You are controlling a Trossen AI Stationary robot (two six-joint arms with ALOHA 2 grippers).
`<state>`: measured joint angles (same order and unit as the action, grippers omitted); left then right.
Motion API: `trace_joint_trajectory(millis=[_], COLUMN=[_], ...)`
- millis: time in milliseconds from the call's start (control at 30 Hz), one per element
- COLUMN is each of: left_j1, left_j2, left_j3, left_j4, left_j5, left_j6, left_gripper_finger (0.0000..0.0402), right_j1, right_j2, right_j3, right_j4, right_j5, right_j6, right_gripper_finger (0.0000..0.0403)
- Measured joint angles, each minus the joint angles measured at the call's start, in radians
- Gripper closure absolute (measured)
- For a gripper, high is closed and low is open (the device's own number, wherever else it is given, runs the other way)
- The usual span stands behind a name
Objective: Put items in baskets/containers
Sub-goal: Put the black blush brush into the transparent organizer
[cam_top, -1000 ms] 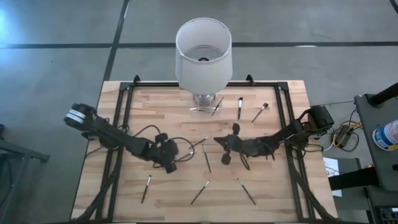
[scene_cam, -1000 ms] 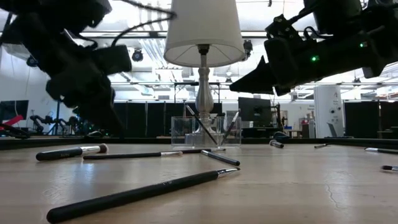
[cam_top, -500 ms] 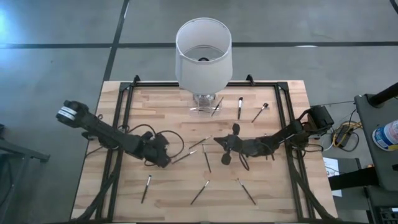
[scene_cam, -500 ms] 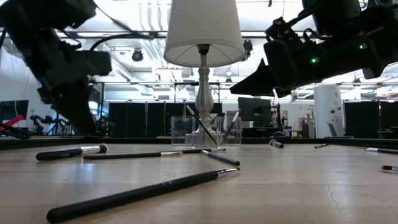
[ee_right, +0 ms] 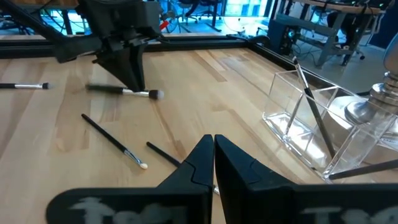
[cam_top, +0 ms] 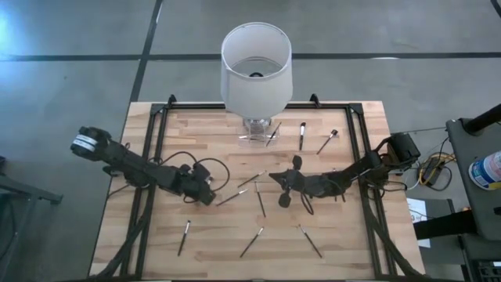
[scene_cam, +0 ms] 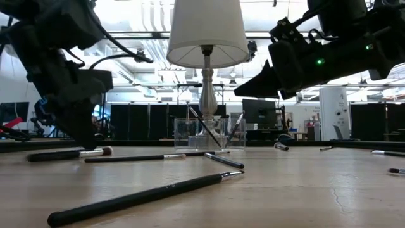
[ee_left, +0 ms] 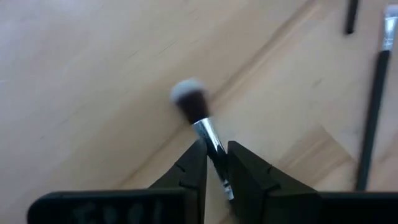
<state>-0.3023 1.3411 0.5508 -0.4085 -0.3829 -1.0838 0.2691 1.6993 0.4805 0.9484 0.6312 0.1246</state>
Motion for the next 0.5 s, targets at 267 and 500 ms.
trace_joint_trajectory(millis=[267,500], left_j1=[0.001,0.007], left_j2=[0.003,0.003], left_j3=[-0.003,-0.015], left_j4=[-0.001,0.002], left_j5=[0.004,-0.001], left_j6=[0.042,0.142], left_gripper_finger=[0.0346,0.0346], right_j1=[0.000,0.000], right_j2=[0.000,0.000], right_j3=[0.000,0.000], right_j4=[-0.003,-0.003], right_j5=[0.000,0.000], right_j6=[0.004,0.005], right_gripper_finger=[0.0394,0.0394])
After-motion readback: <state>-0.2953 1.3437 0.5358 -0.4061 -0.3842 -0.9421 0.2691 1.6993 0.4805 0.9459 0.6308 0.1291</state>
